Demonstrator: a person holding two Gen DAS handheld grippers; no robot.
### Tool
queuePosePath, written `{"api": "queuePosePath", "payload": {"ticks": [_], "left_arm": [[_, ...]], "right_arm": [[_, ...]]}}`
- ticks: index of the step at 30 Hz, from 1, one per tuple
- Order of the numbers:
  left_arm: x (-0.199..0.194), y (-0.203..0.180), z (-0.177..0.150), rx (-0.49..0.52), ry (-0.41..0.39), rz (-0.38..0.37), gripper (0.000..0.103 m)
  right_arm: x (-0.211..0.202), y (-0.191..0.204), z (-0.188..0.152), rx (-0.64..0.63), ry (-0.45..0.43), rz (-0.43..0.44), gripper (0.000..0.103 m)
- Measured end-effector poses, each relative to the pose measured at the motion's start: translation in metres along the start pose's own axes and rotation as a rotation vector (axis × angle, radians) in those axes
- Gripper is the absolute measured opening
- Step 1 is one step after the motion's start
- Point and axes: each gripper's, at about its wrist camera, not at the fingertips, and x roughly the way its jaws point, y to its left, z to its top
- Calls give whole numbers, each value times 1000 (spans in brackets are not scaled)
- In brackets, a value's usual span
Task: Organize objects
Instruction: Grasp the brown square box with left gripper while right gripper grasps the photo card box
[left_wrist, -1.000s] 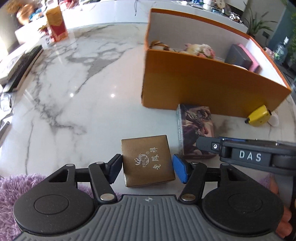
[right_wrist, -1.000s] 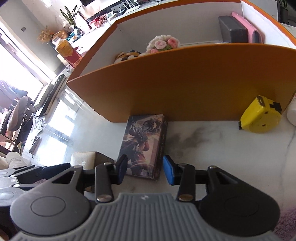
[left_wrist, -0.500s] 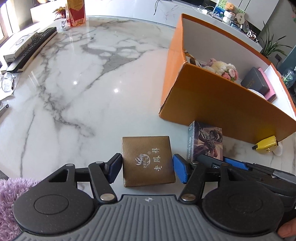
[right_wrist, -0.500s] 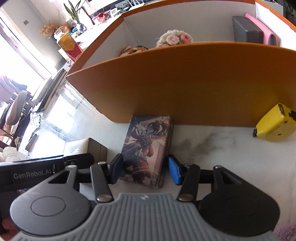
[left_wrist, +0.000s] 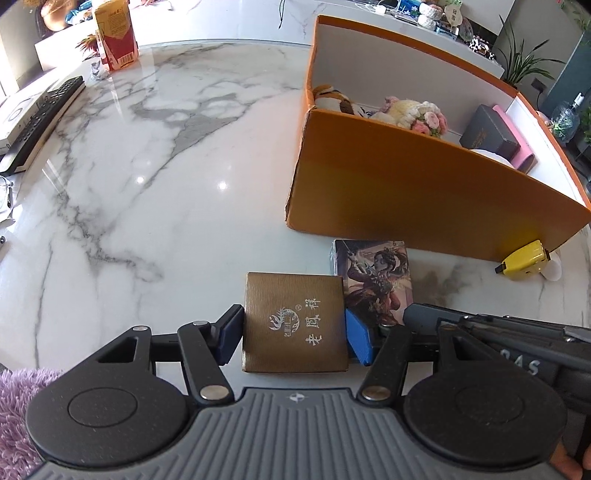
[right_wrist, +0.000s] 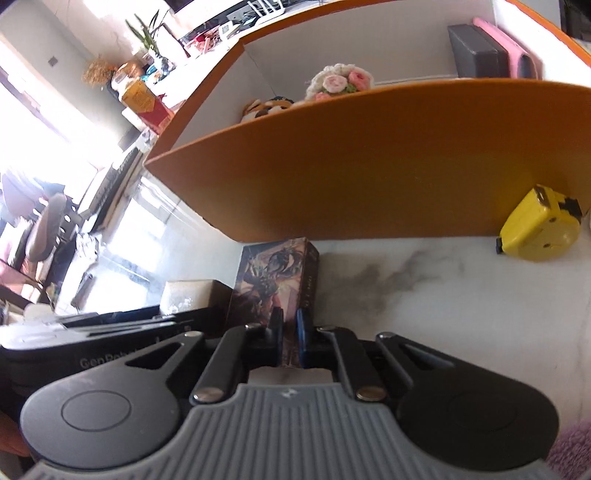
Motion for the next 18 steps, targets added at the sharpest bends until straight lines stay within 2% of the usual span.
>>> {"api": "queuePosePath", "payload": {"ticks": [3,4,6,9,12,15,17,18], "left_arm": [[0,1,0,-4,0,-1,69],[0,1,1,-2,2,-10,69],[-1,2,0,-16,5,-36,69],[-2,9,0,-51,0,-54,69],[-3,14,-1,-96,-15,-57,69],[-3,19,0,-131,-35,-31,68],[-2,20,2,-134,-36,-51,68],[-1,20,3,-134,-38,-61,68]], "right_arm": [[-6,10,-7,4,-23,27,6],[-6,17,-7,-9,-34,37,0],[-9,17,-5,24,-1,168,0],[-11,31,-7,-53,-35,72,0],[-10,27,-6,-39,-44,63,1],[-14,16,-4,-37,-86,-11,10],[-15,4,1,-6,-87,-21,36],[-13,0,3,7,-81,-17,39]]}}
